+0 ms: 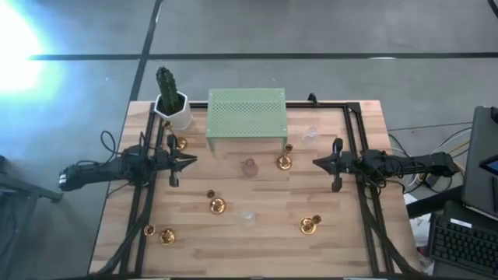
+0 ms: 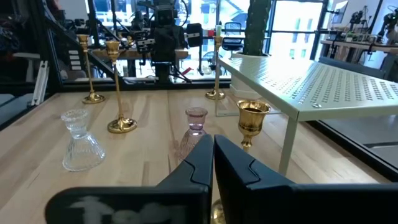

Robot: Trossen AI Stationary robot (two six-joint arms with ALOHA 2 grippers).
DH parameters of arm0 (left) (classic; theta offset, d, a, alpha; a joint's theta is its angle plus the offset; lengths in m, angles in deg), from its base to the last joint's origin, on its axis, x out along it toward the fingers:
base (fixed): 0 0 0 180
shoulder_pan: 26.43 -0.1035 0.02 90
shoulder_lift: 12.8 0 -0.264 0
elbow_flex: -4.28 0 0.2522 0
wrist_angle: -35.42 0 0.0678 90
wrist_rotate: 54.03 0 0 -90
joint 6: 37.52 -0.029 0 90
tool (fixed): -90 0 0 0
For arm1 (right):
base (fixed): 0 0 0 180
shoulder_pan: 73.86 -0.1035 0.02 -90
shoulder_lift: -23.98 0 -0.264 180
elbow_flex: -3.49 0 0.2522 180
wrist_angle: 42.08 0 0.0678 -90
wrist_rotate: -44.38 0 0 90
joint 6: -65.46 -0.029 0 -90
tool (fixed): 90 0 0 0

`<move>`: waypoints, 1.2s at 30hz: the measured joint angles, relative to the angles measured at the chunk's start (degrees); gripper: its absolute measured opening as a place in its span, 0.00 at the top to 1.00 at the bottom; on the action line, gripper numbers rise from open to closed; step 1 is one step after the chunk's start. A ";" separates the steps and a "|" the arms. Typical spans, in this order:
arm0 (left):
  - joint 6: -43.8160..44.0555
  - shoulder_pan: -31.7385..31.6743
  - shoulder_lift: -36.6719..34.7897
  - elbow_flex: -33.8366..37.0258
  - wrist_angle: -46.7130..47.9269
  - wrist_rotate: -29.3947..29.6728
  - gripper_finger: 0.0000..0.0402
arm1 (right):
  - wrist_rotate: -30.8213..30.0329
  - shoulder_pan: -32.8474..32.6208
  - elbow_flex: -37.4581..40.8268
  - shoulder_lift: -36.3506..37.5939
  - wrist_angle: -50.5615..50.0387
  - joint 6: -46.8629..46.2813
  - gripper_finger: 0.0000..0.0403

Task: Pick & Place candle stick holders

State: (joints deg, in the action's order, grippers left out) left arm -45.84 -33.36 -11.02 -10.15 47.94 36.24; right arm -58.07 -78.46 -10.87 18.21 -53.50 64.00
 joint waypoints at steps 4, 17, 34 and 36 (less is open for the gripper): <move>0.00 0.01 0.00 0.00 0.00 -0.02 0.91 | -0.01 0.00 0.00 0.01 0.00 0.06 0.98; 0.00 0.01 0.00 0.00 0.00 -0.02 0.91 | 0.00 0.01 0.00 0.02 0.01 -2.27 0.98; -0.01 0.01 0.00 0.00 0.00 -0.02 0.91 | -3.93 0.05 0.02 0.02 4.24 -19.18 0.98; 0.00 0.01 0.00 0.00 0.00 -0.02 0.91 | -3.97 0.05 0.02 -0.01 4.28 -20.46 0.98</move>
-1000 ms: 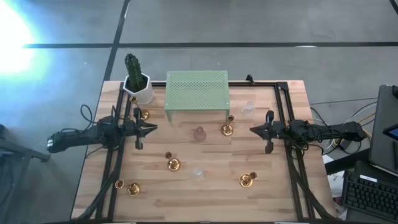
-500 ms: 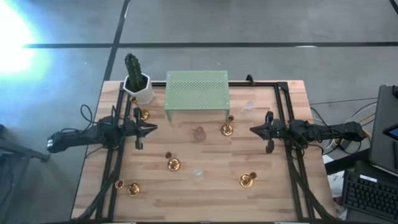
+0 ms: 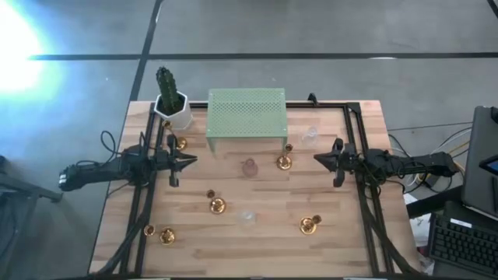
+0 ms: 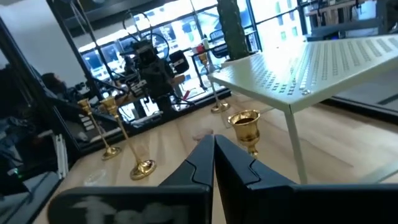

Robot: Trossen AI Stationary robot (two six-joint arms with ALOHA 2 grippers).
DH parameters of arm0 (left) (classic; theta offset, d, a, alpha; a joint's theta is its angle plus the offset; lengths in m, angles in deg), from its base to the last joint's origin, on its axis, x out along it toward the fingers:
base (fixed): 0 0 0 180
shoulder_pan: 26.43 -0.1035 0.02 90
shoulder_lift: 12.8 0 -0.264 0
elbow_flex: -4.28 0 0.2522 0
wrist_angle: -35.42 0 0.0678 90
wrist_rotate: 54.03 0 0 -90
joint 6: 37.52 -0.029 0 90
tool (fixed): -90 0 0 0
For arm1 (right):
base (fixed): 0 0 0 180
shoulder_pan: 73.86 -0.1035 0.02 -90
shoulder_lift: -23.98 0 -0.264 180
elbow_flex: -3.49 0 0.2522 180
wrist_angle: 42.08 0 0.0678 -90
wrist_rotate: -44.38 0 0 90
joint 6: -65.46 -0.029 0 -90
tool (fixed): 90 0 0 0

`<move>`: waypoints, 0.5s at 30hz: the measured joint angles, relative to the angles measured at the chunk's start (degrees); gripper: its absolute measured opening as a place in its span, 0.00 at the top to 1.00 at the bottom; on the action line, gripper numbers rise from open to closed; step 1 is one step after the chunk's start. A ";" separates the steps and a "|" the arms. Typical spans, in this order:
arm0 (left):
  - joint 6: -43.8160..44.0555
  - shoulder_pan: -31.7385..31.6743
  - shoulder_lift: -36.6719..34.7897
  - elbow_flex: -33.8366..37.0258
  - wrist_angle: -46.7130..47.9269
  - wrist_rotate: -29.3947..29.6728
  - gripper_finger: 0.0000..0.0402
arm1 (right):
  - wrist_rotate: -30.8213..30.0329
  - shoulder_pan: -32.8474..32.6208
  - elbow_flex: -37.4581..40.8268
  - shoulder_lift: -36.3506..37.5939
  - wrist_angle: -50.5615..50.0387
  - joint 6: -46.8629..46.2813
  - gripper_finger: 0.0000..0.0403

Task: Pick & Place candle stick holders
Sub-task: Put the gold candle holder on the shelf

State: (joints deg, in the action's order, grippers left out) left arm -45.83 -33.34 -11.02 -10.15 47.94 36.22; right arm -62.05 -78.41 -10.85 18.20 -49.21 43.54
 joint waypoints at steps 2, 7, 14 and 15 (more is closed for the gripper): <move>0.00 -0.02 0.00 0.00 0.00 0.00 0.91 | 0.02 -0.01 0.00 -0.01 0.95 -0.47 0.98; -0.01 0.00 -0.01 0.00 0.00 0.00 0.91 | 0.02 -0.03 0.00 0.02 4.86 -0.49 0.98; -0.01 0.00 0.00 0.02 0.00 0.00 0.91 | 10.57 -0.05 -0.47 0.04 13.32 4.05 0.98; -0.01 0.00 -0.01 0.00 0.00 0.00 0.91 | 11.86 -0.05 -1.21 0.06 13.62 4.32 0.98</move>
State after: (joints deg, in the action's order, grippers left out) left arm -45.85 -33.34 -11.03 -10.15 47.94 36.22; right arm -50.19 -78.46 -12.06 18.26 -35.59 47.86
